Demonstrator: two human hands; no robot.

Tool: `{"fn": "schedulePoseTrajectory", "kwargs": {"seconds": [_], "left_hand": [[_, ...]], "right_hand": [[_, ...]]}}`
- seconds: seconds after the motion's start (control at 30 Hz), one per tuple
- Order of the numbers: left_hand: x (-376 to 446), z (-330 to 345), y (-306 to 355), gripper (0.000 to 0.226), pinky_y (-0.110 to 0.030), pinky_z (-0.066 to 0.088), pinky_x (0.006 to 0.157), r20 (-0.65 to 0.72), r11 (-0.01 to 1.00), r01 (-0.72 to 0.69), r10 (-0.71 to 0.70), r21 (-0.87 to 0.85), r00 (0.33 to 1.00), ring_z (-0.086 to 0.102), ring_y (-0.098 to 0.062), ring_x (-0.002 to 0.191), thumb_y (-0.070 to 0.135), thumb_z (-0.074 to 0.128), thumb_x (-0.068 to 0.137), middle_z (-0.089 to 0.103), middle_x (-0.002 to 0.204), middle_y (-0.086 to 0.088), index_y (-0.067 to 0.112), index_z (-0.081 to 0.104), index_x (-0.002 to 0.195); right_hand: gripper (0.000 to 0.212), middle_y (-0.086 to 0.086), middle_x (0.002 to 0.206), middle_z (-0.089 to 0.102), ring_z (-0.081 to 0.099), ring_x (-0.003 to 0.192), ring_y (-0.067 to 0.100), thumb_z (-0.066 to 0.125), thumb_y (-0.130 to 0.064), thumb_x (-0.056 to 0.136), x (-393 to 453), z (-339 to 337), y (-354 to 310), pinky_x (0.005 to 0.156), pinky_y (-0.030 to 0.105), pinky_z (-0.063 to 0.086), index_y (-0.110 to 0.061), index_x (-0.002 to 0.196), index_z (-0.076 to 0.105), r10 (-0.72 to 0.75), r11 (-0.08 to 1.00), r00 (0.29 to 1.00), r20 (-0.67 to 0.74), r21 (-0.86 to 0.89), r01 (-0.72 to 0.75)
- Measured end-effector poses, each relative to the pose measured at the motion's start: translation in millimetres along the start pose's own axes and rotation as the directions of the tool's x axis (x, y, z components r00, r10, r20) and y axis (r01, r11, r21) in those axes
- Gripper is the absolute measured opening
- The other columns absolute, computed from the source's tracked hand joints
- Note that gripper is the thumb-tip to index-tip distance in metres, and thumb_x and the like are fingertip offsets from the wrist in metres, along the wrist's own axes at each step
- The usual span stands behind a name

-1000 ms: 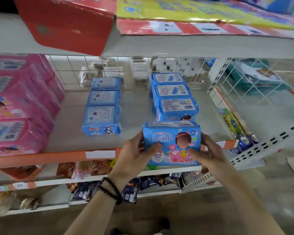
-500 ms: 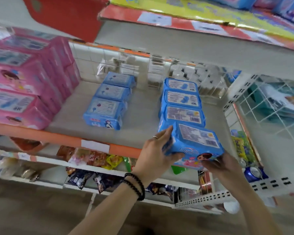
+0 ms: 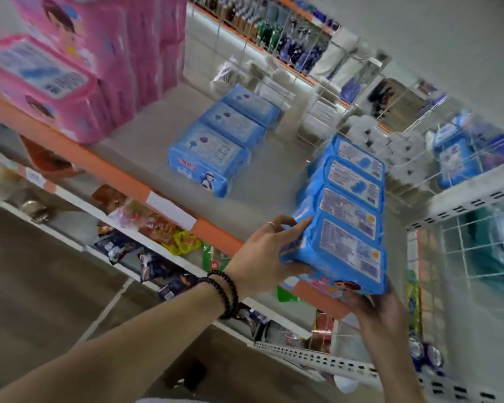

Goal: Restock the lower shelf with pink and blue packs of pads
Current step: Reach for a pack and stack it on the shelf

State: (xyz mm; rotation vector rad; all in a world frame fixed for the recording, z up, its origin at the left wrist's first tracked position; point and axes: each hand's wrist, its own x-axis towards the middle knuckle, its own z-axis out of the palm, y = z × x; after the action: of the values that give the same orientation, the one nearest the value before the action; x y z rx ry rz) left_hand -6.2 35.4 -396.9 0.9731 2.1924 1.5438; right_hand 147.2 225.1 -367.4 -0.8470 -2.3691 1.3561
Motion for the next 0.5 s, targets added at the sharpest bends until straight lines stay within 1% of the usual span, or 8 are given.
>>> {"fn": "schedulePoseTrajectory", "kwargs": {"seconds": [0.07,0.13,0.27,0.33,0.4,0.5], "left_hand": [[5,0,-2,0.086,-0.018,0.040,0.104,-0.002,1.000,-0.014,0.014,0.004,1.000,0.053,-0.007,0.112,0.038,0.082,0.082,0.047,0.132,0.005,0.033,0.036,0.154],[10,-1,-4,0.086,-0.022,0.041,0.105,-0.007,0.999,-0.027,0.027,0.023,1.000,0.054,-0.010,0.112,0.036,0.083,0.080,0.048,0.133,0.003,0.030,0.039,0.154],[17,-4,-5,0.087,-0.029,0.044,0.105,0.015,1.000,-0.008,0.008,-0.001,1.000,0.054,-0.015,0.114,0.031,0.086,0.078,0.048,0.133,0.003,0.028,0.041,0.153],[19,-4,-6,0.087,-0.035,0.047,0.104,0.026,1.000,-0.015,0.015,0.007,1.000,0.055,-0.016,0.115,0.032,0.085,0.079,0.048,0.134,0.004,0.028,0.040,0.153],[20,-1,-9,0.087,-0.038,0.049,0.102,0.033,1.000,-0.013,0.012,0.028,0.999,0.055,-0.015,0.116,0.035,0.083,0.079,0.048,0.135,0.006,0.031,0.039,0.154],[18,4,-16,0.090,-0.043,0.051,0.099,0.028,0.997,-0.024,0.022,0.072,0.999,0.056,-0.018,0.116,0.040,0.083,0.079,0.048,0.136,0.007,0.036,0.034,0.155]], "right_hand": [[0.050,-0.020,0.103,0.071,0.064,0.096,-0.013,0.071,0.004,0.085,3,1,-4,0.075,0.005,0.050,-0.025,0.123,0.057,0.000,1.000,1.000,-0.001,0.003,0.000],[0.048,-0.015,0.111,0.067,0.063,0.094,-0.016,0.071,0.005,0.085,5,1,-6,0.073,0.003,0.048,-0.020,0.124,0.057,-0.011,1.000,1.000,0.001,-0.001,0.011],[0.045,-0.004,0.105,0.067,0.062,0.087,-0.020,0.072,0.006,0.083,7,0,-7,0.070,0.001,0.046,-0.013,0.121,0.058,-0.038,0.999,0.999,-0.017,-0.040,0.037],[0.044,-0.008,0.106,0.067,0.062,0.089,-0.020,0.073,0.004,0.083,8,2,-5,0.072,0.002,0.048,-0.015,0.120,0.059,-0.047,0.997,0.999,-0.025,-0.056,0.046],[0.044,-0.013,0.108,0.067,0.062,0.094,-0.017,0.074,0.000,0.084,10,3,-2,0.077,0.007,0.052,-0.019,0.121,0.058,-0.031,0.998,0.999,-0.018,-0.055,0.030],[0.046,-0.012,0.113,0.067,0.061,0.100,-0.015,0.073,-0.003,0.086,10,6,3,0.079,0.005,0.050,-0.017,0.127,0.058,-0.030,0.998,1.000,-0.010,-0.062,0.029]]}}
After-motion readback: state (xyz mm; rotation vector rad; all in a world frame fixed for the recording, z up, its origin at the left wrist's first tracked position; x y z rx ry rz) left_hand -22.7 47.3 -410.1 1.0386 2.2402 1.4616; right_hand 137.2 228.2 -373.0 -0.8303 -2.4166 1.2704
